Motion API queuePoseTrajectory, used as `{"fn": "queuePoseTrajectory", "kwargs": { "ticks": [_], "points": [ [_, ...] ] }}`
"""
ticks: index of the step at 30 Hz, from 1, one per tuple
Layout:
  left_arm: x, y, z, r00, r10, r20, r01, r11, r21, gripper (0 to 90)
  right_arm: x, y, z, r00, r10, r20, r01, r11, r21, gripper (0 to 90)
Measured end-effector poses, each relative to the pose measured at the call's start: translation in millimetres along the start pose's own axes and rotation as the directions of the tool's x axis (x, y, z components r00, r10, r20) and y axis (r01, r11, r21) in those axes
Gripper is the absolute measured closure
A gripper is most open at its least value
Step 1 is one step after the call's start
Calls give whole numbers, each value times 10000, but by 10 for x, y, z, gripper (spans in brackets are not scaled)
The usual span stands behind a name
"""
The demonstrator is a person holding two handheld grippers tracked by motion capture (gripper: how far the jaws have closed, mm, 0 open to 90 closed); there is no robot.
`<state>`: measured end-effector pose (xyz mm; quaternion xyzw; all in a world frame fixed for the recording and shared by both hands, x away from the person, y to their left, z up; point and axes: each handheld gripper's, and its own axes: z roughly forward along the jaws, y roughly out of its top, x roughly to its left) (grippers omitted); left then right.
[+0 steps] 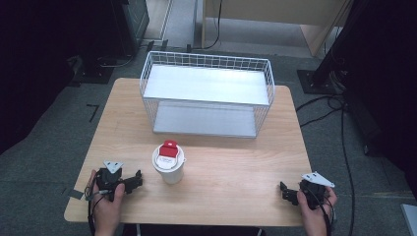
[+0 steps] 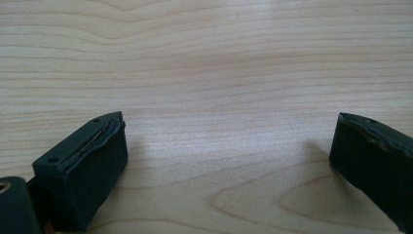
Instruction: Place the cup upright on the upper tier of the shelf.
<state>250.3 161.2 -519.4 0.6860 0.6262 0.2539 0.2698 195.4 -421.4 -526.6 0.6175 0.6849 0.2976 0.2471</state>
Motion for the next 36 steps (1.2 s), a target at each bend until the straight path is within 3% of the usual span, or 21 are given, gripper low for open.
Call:
{"fn": "queuePoseTrajectory", "kwargs": {
  "ticks": [13, 26, 29, 36],
  "points": [
    [-3, 0, 1, 10000, -13, 24, 13, 10000, -4, 8, 35, -7, -15, 10000, -68, -53, 68, 9999, -91, 33],
    [-8, -1, 1, 10000, 42, 73, -41, 10000, -15, 8, 416, 182, -77, 9932, -769, -871, 695, 9939, -853, 33],
    [-8, -1, 1, 10000, 48, 81, -48, 10000, -12, 8, 495, 243, -92, 9903, -758, -1168, 648, 9934, -949, 33],
    [-8, -2, -2, 9999, 92, 101, -92, 10000, 4, 8, 655, 349, -93, 9850, -1052, -1369, 915, 9905, -1024, 33]
  ]
}}
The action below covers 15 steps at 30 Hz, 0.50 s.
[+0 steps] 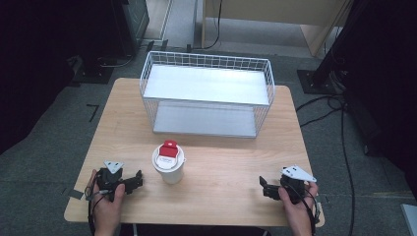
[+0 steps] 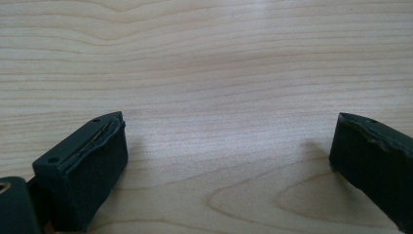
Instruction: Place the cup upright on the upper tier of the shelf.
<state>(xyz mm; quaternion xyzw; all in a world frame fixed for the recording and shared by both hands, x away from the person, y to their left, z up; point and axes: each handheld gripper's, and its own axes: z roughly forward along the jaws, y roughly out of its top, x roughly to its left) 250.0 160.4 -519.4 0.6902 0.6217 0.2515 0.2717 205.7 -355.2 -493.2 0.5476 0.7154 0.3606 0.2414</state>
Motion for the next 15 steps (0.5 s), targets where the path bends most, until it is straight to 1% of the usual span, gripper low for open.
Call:
{"fn": "queuePoseTrajectory", "kwargs": {
  "ticks": [3, 6, 9, 10, 11, 12, 15],
  "points": [
    [0, 0, 0, 10000, 11, 3, -11, 10000, 2, 8, 33, 21, 12, 10000, -43, -67, 43, 10000, -43, 33],
    [0, 0, 0, 10000, 8, 3, -8, 10000, 0, 8, 108, 71, 29, 9997, -109, -221, 106, 9998, -161, 33],
    [0, 0, 0, 10000, 8, 5, -8, 10000, 0, 8, 141, 96, 40, 9994, -159, -298, 153, 9997, -205, 33],
    [-1, 0, 0, 10000, 7, 4, -7, 10000, 0, 8, 182, 129, 54, 9991, -206, -371, 197, 9995, -253, 34],
    [-1, 0, 0, 10000, 7, 4, -7, 10000, 0, 8, 182, 129, 54, 9991, -206, -371, 197, 9995, -253, 34],
    [0, 0, 0, 10000, 9, 5, -9, 10000, 1, 8, 220, 158, 65, 9987, -218, -465, 205, 9993, -300, 33],
    [0, 0, 0, 10000, 10, 6, -10, 10000, 0, 8, 253, 184, 82, 9982, -299, -522, 280, 9990, -353, 33]
  ]
}}
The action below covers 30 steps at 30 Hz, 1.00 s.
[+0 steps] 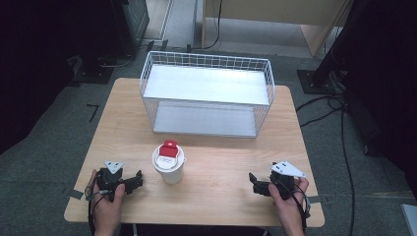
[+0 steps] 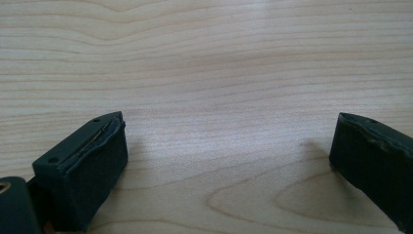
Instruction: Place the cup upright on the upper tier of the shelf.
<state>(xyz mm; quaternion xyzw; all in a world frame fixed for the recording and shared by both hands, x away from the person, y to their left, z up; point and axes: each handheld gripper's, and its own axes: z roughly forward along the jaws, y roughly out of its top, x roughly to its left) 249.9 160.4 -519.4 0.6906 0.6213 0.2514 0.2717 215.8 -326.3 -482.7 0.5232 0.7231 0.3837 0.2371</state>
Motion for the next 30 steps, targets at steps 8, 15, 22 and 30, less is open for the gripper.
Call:
{"fn": "queuePoseTrajectory", "kwargs": {
  "ticks": [8, 15, 22, 30],
  "points": [
    [-2, -2, -2, 10000, 50, 38, -50, 10000, 6, 8, 139, 88, 68, 9993, -191, -311, 188, 9998, -85, 34],
    [-4, -2, -1, 10000, 58, 46, -58, 10000, -6, 8, 295, 158, 148, 9973, -358, -646, 349, 9993, -155, 33],
    [-4, -2, -1, 10000, 59, 49, -59, 10000, -6, 8, 422, 200, 224, 9946, -502, -908, 488, 9986, -182, 34],
    [-4, -2, -1, 10000, 65, 51, -65, 10000, -5, 8, 632, 264, 330, 9885, -689, -1345, 665, 9975, -223, 34]
  ]
}}
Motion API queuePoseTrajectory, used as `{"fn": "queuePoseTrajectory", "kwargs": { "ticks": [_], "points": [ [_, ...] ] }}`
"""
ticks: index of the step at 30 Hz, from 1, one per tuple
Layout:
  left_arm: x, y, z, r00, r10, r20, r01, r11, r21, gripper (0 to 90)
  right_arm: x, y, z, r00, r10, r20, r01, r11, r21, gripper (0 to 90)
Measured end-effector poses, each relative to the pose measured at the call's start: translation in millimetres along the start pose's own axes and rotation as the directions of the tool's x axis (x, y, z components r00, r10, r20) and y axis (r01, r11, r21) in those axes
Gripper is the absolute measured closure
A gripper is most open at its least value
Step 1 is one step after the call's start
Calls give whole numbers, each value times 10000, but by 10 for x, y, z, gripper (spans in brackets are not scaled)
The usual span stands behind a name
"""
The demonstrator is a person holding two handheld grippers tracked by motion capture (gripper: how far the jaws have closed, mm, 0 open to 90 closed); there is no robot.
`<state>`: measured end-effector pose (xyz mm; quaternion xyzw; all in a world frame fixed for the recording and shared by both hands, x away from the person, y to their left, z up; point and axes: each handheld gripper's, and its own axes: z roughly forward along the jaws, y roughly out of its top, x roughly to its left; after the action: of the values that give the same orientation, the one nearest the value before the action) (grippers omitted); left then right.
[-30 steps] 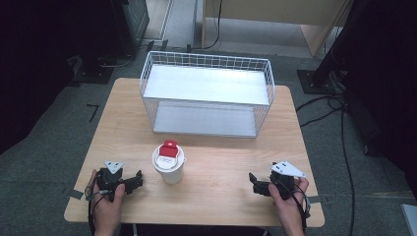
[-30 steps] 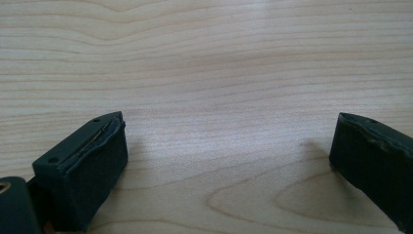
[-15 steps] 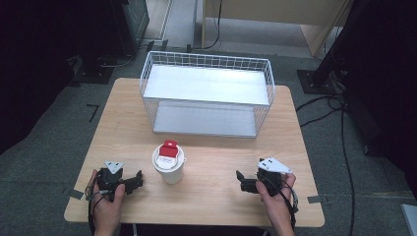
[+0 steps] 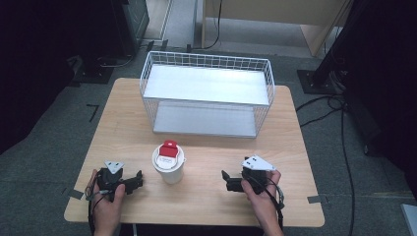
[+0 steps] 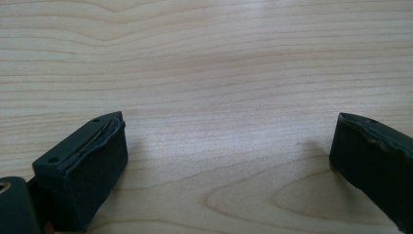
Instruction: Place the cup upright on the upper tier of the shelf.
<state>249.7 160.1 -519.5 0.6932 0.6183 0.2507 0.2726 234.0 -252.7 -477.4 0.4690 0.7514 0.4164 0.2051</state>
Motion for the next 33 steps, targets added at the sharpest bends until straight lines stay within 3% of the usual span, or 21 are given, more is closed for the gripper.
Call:
{"fn": "queuePoseTrajectory", "kwargs": {
  "ticks": [22, 33],
  "points": [
    [-2, 0, 1, 10000, 19, 24, -19, 10000, -9, 8, 395, 191, 239, 9965, -304, -777, 289, 9994, -213, 38],
    [-3, 0, 1, 10000, 20, 27, -20, 10000, -9, 8, 606, 260, 359, 9899, -503, -1322, 463, 9984, -333, 41]
  ]
}}
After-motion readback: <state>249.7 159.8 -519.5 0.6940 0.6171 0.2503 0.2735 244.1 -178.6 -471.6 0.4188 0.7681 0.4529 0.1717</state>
